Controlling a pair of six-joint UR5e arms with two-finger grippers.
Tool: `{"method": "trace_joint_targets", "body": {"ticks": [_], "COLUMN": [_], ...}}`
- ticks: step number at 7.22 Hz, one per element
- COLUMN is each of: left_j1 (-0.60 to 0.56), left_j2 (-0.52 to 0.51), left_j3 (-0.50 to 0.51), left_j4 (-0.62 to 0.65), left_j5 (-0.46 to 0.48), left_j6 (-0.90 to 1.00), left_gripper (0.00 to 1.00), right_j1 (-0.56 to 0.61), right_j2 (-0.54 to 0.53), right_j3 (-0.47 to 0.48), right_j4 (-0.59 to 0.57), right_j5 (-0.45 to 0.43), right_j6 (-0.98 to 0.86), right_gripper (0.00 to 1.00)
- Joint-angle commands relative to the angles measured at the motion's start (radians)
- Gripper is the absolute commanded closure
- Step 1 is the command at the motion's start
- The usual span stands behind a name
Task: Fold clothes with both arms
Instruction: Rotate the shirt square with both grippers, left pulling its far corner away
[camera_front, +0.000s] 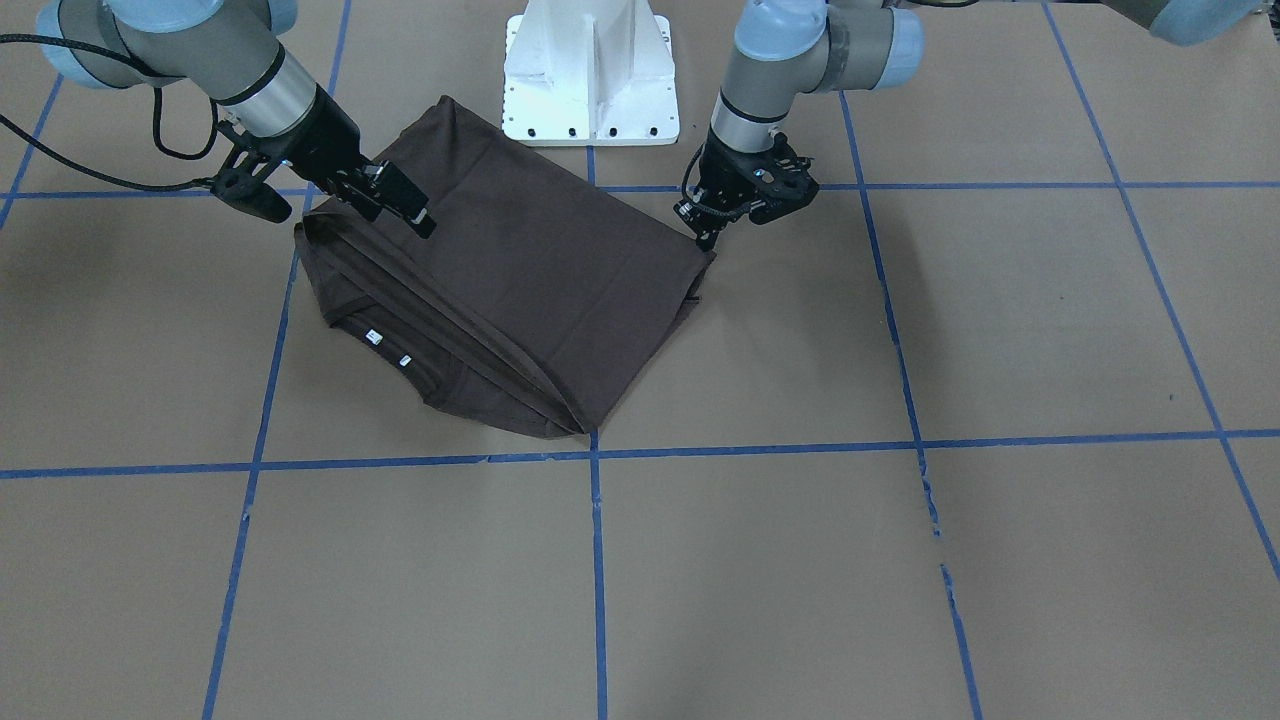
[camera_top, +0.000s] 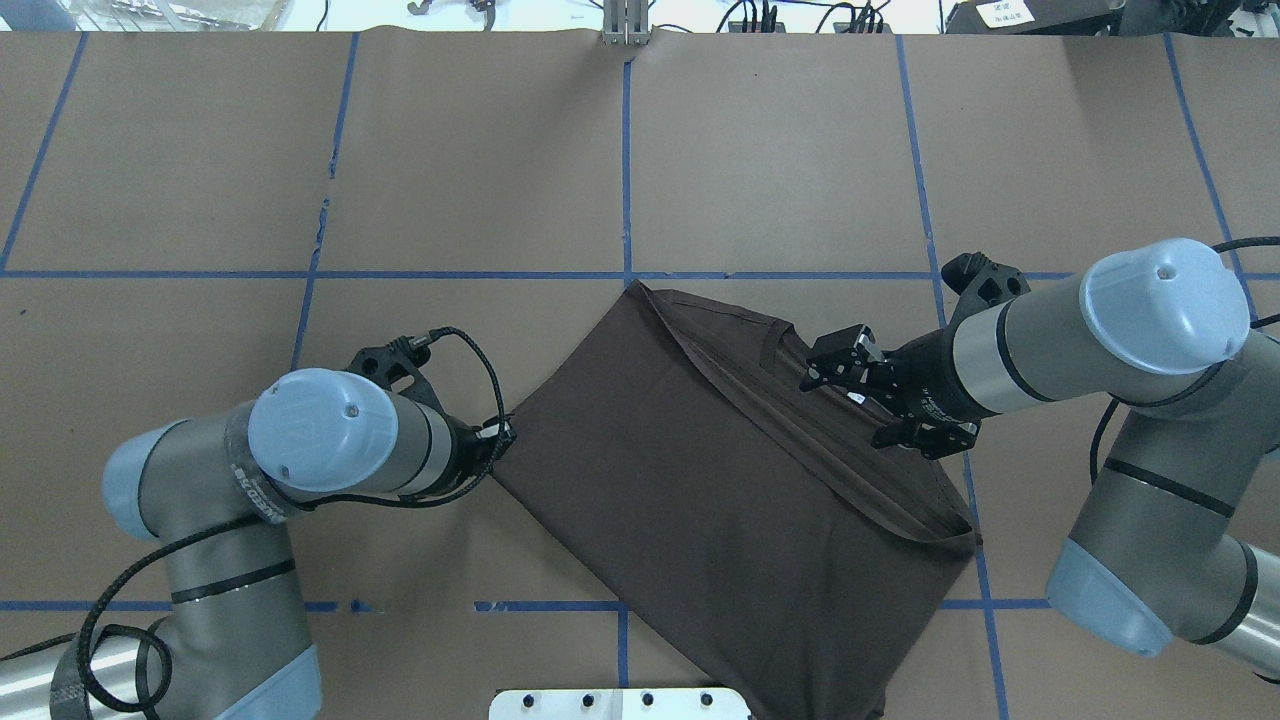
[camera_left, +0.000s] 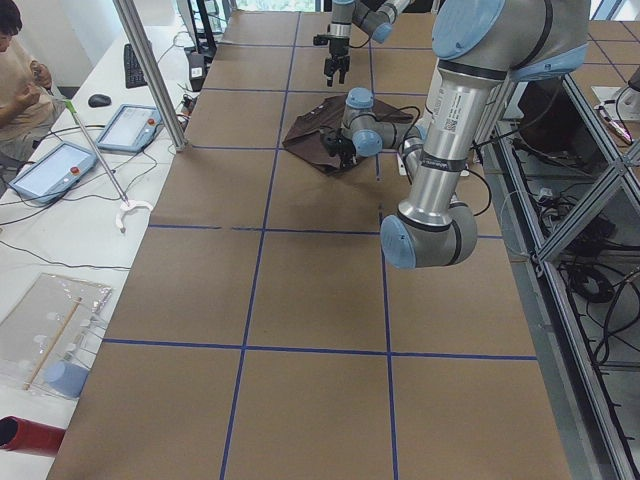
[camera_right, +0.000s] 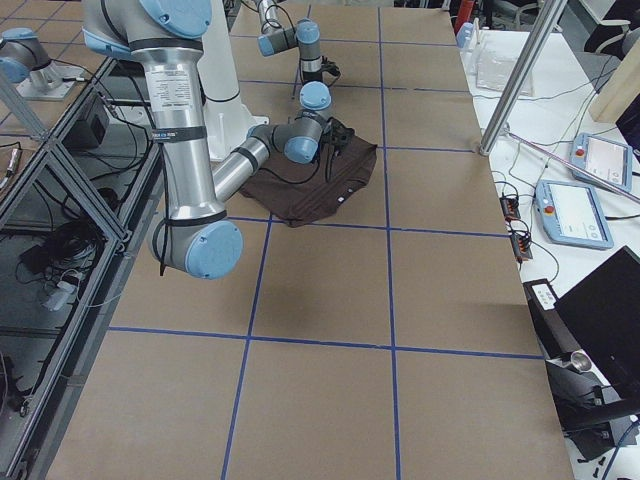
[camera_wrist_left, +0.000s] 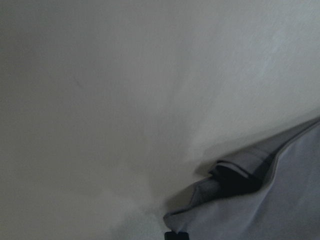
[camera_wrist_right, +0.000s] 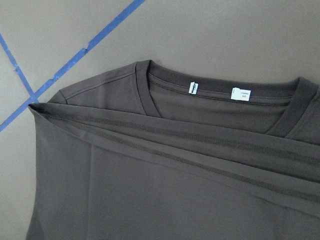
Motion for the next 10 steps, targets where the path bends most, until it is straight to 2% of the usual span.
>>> {"method": "trace_joint_targets", "body": {"ticks": [1, 2, 4, 6, 7, 8, 9, 10], "left_j1": [-0.126, -0.201, -0.303, -0.34, -0.347, -0.35, -0.354, -0.354], "left_j2": [-0.006, -0.064, -0.263, -0.397, -0.42, -0.416, -0.36, -0.283], "left_j3": [0.018, 0.089, 0.395, 0.69, 0.702, 0.673, 0.526, 0.389], "left_j4": [0.002, -0.026, -0.178, -0.381, -0.388, -0.393, -0.385, -0.382], "left_j5": [-0.005, -0.007, -0.015, -0.025, -0.045, -0.139, -0.244, -0.278], "left_j6": [0.157, 0.204, 0.239, 0.24, 0.236, 0.232, 0.205, 0.174], "left_gripper": [1.0, 1.0, 1.0, 1.0, 1.0, 0.52, 0.38, 0.37], "right_j1": [-0.001, 0.001, 0.001, -0.002, -0.01, -0.016, -0.045, -0.071], "right_j2": [0.0, -0.002, -0.005, 0.001, 0.016, 0.079, 0.129, 0.148], "right_j3": [-0.004, -0.006, -0.001, -0.013, -0.03, -0.073, -0.1, -0.107], "right_j4": [0.0, 0.0, 0.0, 0.0, 0.008, 0.003, -0.009, -0.074], "right_j5": [-0.01, -0.01, -0.01, -0.01, -0.011, -0.031, -0.096, -0.118], "right_j6": [-0.002, -0.002, 0.001, 0.001, -0.01, -0.009, -0.004, -0.012], "right_gripper": [0.0, 0.0, 0.0, 0.0, 0.0, 0.0, 0.0, 0.0]}}
